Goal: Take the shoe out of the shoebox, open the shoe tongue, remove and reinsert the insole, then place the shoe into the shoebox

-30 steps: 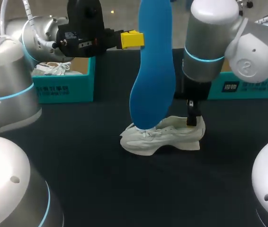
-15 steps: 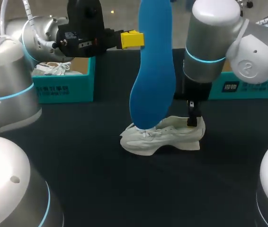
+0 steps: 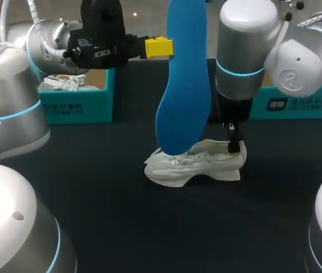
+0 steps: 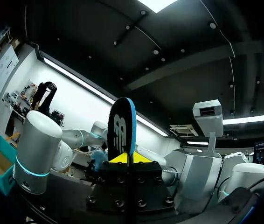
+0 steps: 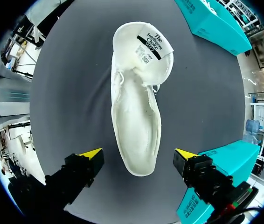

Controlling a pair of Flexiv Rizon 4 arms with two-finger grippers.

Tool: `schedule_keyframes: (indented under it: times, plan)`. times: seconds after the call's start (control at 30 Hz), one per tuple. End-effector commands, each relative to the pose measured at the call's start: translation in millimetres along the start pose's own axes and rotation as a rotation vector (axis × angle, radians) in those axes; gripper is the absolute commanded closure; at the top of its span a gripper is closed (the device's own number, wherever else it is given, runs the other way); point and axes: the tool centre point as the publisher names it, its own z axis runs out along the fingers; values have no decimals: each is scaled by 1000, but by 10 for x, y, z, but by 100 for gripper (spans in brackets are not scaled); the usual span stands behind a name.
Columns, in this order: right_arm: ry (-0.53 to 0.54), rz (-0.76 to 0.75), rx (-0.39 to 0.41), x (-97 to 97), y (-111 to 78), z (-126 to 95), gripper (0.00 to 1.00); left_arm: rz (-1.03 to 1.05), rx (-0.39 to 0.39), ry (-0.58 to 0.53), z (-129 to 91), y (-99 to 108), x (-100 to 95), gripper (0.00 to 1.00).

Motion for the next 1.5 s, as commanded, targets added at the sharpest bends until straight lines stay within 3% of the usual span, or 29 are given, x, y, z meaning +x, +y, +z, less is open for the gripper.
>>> schedule_keyframes:
  times: [0.03,0.87,1.3,1.5]
  plan:
    - [14,-2,0,-59,9,27,0,0,0,2,2,2,-7,100]
    - [14,-2,0,-59,9,27,0,0,0,2,2,2,-7,100]
    - [-75,18,-37,-420,504,263,0,0,0,2,2,2,-7,100]
    - [-66,8,-55,-458,558,422,0,0,0,2,2,2,-7,100]
